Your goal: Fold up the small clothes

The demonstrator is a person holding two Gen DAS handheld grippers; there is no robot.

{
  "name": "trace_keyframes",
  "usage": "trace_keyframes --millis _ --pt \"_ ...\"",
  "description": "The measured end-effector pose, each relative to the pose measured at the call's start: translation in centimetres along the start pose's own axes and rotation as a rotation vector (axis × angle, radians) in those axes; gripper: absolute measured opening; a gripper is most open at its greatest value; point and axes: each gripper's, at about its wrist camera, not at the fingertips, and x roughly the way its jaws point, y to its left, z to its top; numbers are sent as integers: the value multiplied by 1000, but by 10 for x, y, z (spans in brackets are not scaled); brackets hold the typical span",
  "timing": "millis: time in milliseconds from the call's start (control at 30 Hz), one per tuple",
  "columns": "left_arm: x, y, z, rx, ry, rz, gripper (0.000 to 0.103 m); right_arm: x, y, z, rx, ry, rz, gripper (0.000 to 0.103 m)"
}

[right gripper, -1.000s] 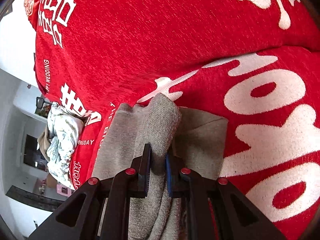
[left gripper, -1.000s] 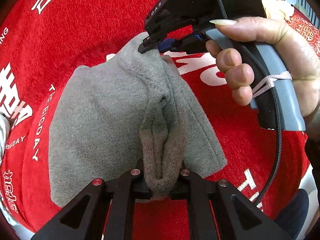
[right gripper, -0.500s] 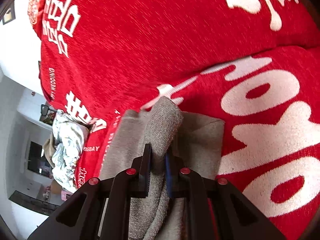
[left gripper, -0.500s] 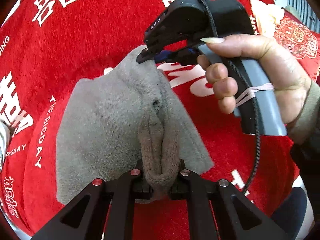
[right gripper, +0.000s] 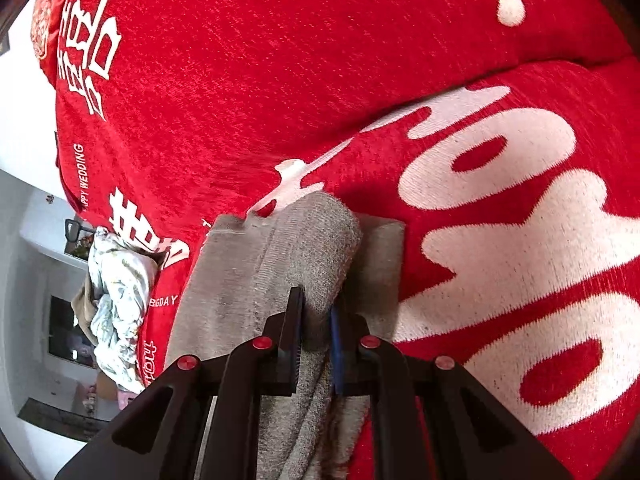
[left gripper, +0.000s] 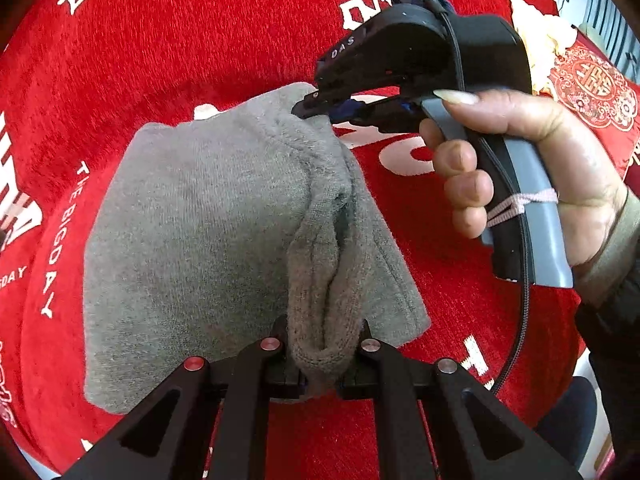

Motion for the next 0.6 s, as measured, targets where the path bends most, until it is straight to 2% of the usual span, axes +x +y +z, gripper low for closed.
trace_keyframes --millis 33,67,100,133,167,200,233,267,367,433,533,600 --pt "0 1 0 -4 1 -2 10 0 0 0 0 -1 -2 14" --pt "1 1 0 -6 5 -2 11 0 1 0 2 -1 -4 18" --pt "1 2 1 -8 10 -6 17 -2 2 0 13 -4 -10 20" --pt "1 3 1 -13 18 -19 41 -4 3 -1 19 -9 -16 25" --pt "1 5 1 -22 29 -40 59 -7 4 -1 26 -12 -24 41" --pt "-2 7 0 -40 26 -68 86 -10 6 -1 28 -21 -33 52" --pt "-7 9 -1 -55 6 -71 91 -15 8 -2 28 -37 -44 72" --pt "-11 9 -2 -60 -10 -64 91 -24 14 -4 18 -79 -54 76" --pt "-24 10 -3 -26 -9 -85 91 -43 32 -8 -29 -134 -46 76" --pt "-45 21 -6 -12 -50 -146 91 -53 52 -13 -95 -141 -23 76" --pt "-74 52 -5 -32 -127 -213 91 -57 82 -23 -212 -95 52 76" --pt "-81 80 2 -100 -158 -218 91 -49 86 -26 -212 -50 105 76"
